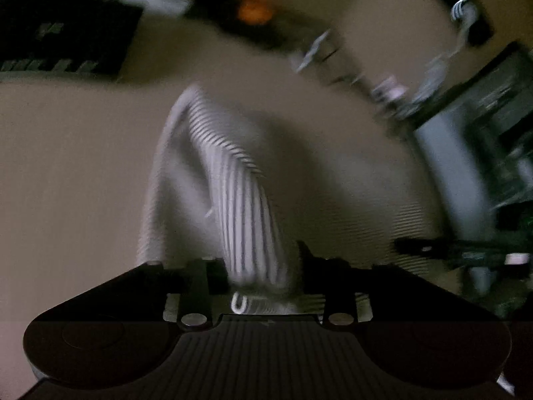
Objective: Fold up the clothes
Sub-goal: 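Release the folded sweater and press it flat with both grippers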
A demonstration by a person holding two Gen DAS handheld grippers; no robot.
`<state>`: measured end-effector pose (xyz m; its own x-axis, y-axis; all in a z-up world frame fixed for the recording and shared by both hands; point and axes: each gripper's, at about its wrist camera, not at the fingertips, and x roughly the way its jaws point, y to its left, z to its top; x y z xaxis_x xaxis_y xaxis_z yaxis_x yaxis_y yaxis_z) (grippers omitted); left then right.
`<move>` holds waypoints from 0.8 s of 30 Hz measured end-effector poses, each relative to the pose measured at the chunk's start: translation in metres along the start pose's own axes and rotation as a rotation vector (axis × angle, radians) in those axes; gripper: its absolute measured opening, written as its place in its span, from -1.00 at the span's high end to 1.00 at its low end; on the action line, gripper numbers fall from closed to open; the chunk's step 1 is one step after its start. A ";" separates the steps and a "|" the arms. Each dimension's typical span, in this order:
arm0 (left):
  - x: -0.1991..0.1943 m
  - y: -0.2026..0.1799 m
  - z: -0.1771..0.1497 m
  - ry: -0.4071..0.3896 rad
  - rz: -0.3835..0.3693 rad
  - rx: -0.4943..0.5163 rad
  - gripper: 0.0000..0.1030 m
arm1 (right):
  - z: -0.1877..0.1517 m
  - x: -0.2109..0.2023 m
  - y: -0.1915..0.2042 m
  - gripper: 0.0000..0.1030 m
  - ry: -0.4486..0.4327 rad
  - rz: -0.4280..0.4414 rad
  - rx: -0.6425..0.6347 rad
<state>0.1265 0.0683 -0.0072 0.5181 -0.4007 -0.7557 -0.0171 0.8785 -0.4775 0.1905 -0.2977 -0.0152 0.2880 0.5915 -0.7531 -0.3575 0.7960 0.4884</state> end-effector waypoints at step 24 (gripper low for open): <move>0.008 -0.009 0.008 -0.037 -0.041 0.205 -0.86 | -0.042 -0.003 0.063 -0.93 -0.162 -0.102 -0.165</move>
<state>0.1376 0.0598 -0.0051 0.5455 -0.4306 -0.7190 0.1772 0.8978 -0.4033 0.1299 -0.2549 -0.0007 0.4640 0.5326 -0.7078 -0.4555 0.8288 0.3250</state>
